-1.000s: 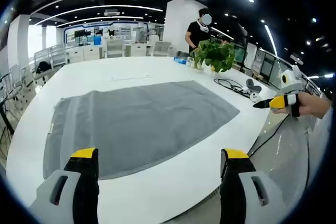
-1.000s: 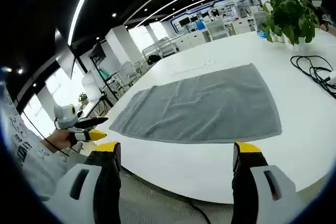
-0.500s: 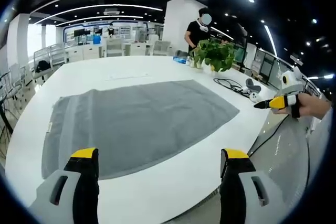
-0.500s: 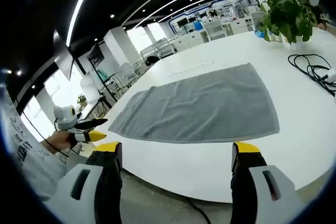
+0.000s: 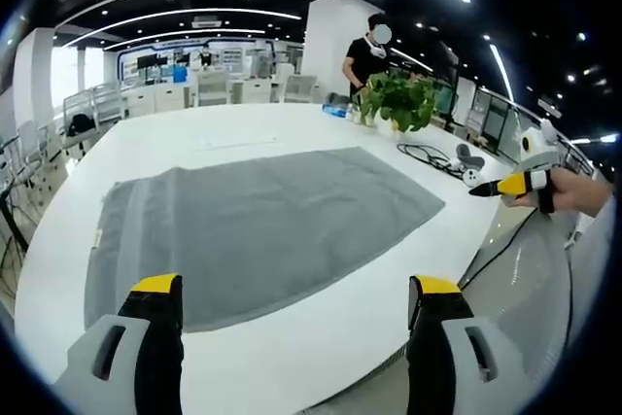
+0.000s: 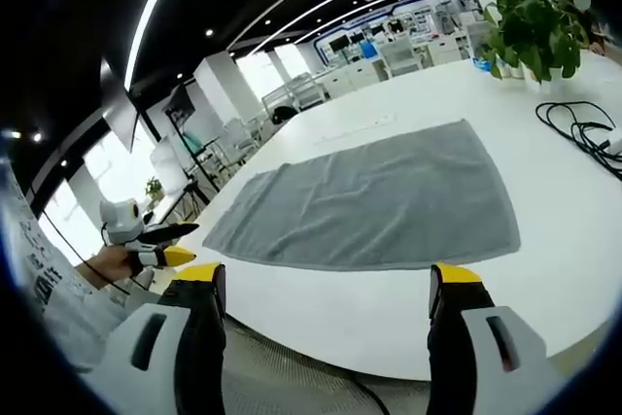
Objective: Fold the towel on the table until its edges align and the towel forms a compact rectangular stack.
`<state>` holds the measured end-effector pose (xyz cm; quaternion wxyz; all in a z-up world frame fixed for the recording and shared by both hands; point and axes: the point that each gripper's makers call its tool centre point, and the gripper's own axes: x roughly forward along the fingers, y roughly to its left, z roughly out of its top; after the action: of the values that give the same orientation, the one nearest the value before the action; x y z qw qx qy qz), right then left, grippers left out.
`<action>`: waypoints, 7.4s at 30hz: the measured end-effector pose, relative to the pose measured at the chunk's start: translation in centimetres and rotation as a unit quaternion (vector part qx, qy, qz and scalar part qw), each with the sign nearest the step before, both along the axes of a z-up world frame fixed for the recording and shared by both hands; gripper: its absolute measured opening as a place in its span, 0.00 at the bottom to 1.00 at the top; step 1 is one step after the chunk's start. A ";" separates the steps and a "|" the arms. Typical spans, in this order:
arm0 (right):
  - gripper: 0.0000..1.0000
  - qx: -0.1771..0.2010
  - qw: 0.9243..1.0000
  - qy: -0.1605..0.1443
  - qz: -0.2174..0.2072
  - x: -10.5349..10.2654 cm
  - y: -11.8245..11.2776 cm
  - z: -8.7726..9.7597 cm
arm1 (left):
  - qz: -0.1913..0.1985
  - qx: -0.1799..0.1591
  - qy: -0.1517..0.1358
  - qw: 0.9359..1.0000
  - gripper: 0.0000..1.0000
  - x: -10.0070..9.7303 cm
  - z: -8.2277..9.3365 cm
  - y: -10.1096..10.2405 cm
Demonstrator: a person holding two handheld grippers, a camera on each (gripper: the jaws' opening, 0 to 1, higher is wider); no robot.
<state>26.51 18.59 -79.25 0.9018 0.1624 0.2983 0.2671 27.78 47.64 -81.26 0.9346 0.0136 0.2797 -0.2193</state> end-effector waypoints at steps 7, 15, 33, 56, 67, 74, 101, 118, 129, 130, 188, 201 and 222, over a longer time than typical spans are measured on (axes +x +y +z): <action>0.87 0.000 1.000 -0.002 -0.002 -0.1 -0.2 0.1 | -0.002 -0.002 0.000 1.000 0.99 -0.4 0.0 -0.2; 0.87 0.000 1.000 -0.004 -0.005 -0.4 -0.6 0.2 | -0.006 -0.004 -0.004 1.000 0.99 -0.3 0.1 -0.8; 0.87 -0.007 0.999 -0.027 -0.034 0.5 -4.4 2.1 | -0.060 0.004 -0.011 0.998 0.98 1.4 0.3 -5.9; 0.87 -0.023 0.999 -0.036 -0.020 5.1 -9.6 3.0 | -0.163 0.015 -0.023 0.986 0.97 3.8 1.3 -17.3; 0.87 -0.021 0.999 -0.047 -0.008 9.5 -11.0 3.5 | -0.201 0.026 -0.031 0.979 0.97 6.7 1.6 -21.7; 0.85 -0.016 0.999 -0.049 -0.014 11.8 -12.0 3.3 | -0.237 0.027 -0.033 0.971 0.97 7.3 1.5 -25.2; 0.77 -0.012 0.995 -0.060 -0.074 22.2 -14.0 1.6 | -0.317 0.068 -0.025 0.946 0.84 9.5 -1.8 -34.6; 0.75 -0.033 0.995 -0.059 -0.078 26.3 -14.0 -0.1 | -0.409 0.078 -0.020 0.909 0.65 8.1 -5.1 -41.4; 0.72 -0.034 0.996 -0.034 -0.073 28.5 -14.2 -3.2 | -0.447 0.081 -0.019 0.891 0.39 7.6 -7.0 -43.3; 0.72 -0.035 0.996 -0.032 -0.073 28.7 -14.2 -3.5 | -0.451 0.087 -0.017 0.888 0.36 7.6 -7.4 -43.3; 0.00 -0.235 0.967 -0.091 0.048 36.8 -13.2 -12.2 | -0.502 0.103 -0.023 0.859 0.02 7.5 -10.2 -44.3; 0.00 -0.224 0.971 -0.081 0.032 37.4 -14.0 -12.9 | -0.481 0.114 -0.056 0.868 0.01 7.4 -10.0 -44.3; 0.00 -0.093 0.989 -0.111 0.041 33.2 -10.2 -4.1 | -0.459 0.092 -0.090 0.879 0.01 7.1 -4.9 -42.3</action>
<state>59.67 8.43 -83.32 0.9288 0.0345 0.2264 0.2914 34.90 5.32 -86.19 0.7447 0.2459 0.1751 -0.5953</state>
